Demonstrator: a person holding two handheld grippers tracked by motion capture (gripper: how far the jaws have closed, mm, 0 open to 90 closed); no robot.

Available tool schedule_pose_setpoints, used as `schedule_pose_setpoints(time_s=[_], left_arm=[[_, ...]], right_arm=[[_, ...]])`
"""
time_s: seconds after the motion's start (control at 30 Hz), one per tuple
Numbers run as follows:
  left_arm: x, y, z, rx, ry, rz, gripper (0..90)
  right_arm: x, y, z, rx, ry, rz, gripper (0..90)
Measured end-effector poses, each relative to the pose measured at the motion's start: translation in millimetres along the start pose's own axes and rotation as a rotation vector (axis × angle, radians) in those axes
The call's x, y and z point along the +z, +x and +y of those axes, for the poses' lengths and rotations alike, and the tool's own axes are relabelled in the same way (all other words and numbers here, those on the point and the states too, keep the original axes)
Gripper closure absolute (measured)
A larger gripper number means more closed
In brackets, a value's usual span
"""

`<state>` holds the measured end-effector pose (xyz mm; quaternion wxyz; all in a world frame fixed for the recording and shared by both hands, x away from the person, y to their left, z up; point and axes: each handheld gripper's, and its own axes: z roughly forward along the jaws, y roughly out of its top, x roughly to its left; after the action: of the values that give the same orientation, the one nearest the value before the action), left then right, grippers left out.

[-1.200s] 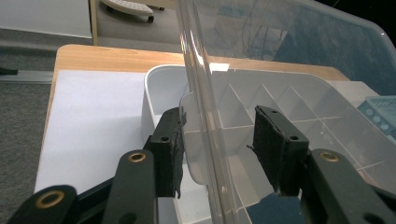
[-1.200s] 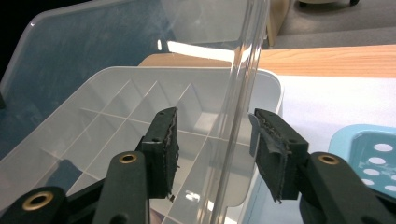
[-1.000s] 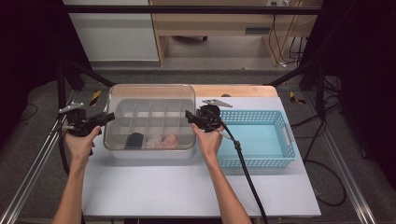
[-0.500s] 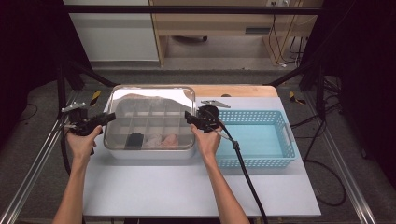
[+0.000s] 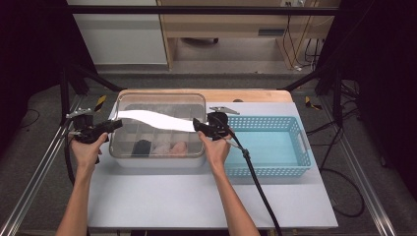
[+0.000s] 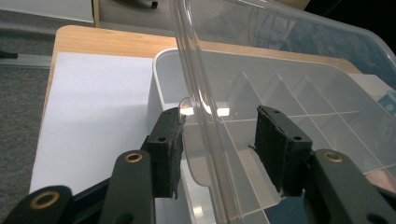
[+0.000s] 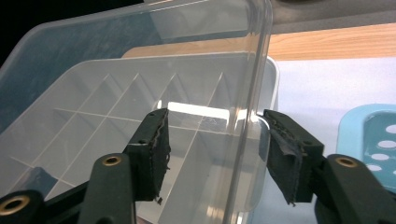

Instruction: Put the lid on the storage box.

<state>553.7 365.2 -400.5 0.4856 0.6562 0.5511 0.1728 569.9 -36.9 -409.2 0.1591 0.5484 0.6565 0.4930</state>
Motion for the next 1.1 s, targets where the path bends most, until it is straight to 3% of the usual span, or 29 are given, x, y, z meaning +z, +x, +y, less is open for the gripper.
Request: schedule_pose_setpoints(time_s=[1.1], left_arm=[[16.7, 6.7, -7.8, -0.032, 0.076, 0.017, 43.8]], right_arm=[[19.1, 0.8, -12.2, 0.010, 0.072, -0.025, 30.0]])
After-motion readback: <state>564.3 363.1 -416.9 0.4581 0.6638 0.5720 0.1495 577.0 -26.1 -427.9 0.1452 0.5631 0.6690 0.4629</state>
